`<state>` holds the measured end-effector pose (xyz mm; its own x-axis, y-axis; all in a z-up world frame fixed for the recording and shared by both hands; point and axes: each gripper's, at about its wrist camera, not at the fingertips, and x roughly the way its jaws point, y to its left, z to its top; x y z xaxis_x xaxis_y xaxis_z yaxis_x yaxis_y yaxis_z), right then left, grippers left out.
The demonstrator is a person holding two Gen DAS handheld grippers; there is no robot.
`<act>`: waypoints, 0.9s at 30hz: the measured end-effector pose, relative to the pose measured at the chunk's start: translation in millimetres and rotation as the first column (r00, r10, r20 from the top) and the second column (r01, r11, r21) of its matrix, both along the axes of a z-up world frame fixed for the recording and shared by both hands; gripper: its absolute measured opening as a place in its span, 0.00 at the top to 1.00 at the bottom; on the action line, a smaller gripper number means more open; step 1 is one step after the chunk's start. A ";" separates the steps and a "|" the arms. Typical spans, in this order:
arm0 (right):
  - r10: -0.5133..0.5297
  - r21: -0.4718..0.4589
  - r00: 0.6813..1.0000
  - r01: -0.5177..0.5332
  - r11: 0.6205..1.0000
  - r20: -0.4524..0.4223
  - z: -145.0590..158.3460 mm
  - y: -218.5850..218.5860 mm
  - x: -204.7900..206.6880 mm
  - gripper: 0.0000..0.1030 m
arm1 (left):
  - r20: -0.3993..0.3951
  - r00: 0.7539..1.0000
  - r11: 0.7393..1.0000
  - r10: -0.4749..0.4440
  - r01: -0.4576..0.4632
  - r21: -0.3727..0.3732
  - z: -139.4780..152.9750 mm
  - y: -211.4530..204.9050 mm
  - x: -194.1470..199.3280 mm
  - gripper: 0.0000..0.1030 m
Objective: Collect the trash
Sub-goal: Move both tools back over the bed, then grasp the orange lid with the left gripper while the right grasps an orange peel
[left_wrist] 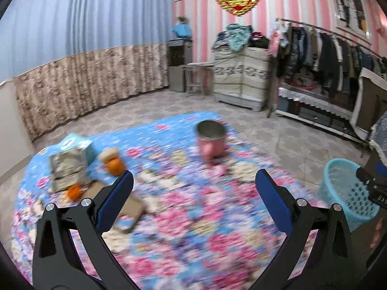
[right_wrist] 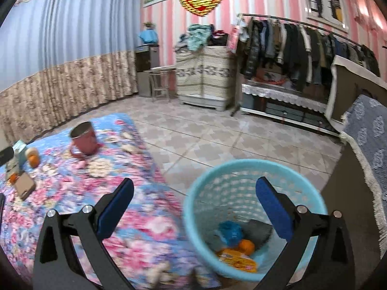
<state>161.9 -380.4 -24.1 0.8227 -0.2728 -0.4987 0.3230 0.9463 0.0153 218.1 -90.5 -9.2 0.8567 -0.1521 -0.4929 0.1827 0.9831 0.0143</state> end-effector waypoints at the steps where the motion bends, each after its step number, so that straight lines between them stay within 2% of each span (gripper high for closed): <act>1: 0.012 0.000 1.000 -0.012 1.000 -0.002 -0.7 6.4 2.8 0.04 | -0.007 1.000 1.000 0.018 -0.018 0.003 -1.7 10.6 -0.1 0.05; 10: 0.166 0.020 0.986 -0.165 0.986 -0.034 -16.0 86.3 50.7 0.04 | -0.056 0.976 0.978 0.209 -0.208 0.015 -18.9 127.7 13.2 0.05; 15: 0.235 0.011 0.971 -0.235 0.972 -0.051 -21.7 128.1 73.8 0.04 | -0.079 0.957 0.960 0.279 -0.277 0.039 -32.9 169.8 35.2 0.05; 17: 0.253 0.015 0.966 -0.252 0.968 -0.059 -25.4 140.6 81.7 0.04 | -0.111 0.946 0.952 0.306 -0.303 0.036 -42.9 185.4 49.3 0.05; 21: 0.286 0.004 0.955 -0.287 0.958 -0.082 -32.3 160.8 96.5 0.04 | -0.205 0.923 0.942 0.324 -0.335 -0.021 -64.9 210.0 75.0 0.06; 22: 0.293 -0.004 0.952 -0.294 0.956 -0.088 -33.8 164.8 99.8 0.04 | -0.239 0.914 0.938 0.327 -0.345 -0.040 -72.2 215.9 82.1 0.08; 25: 0.301 -0.017 0.948 -0.305 0.952 -0.102 -37.9 171.6 108.5 0.04 | -0.315 0.902 0.934 0.297 -0.343 -0.101 -84.1 227.1 99.7 0.23; 27: 0.305 -0.014 0.946 -0.308 0.951 -0.111 -41.5 174.6 115.6 0.04 | -0.338 0.898 0.935 0.283 -0.337 -0.113 -86.9 228.6 112.1 0.26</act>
<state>277.5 -205.7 -65.6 0.8119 -0.0320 -0.5829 0.0154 0.9993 -0.0334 330.2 138.1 -96.1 0.6805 -0.0057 -0.7328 -0.1637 0.9735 -0.1595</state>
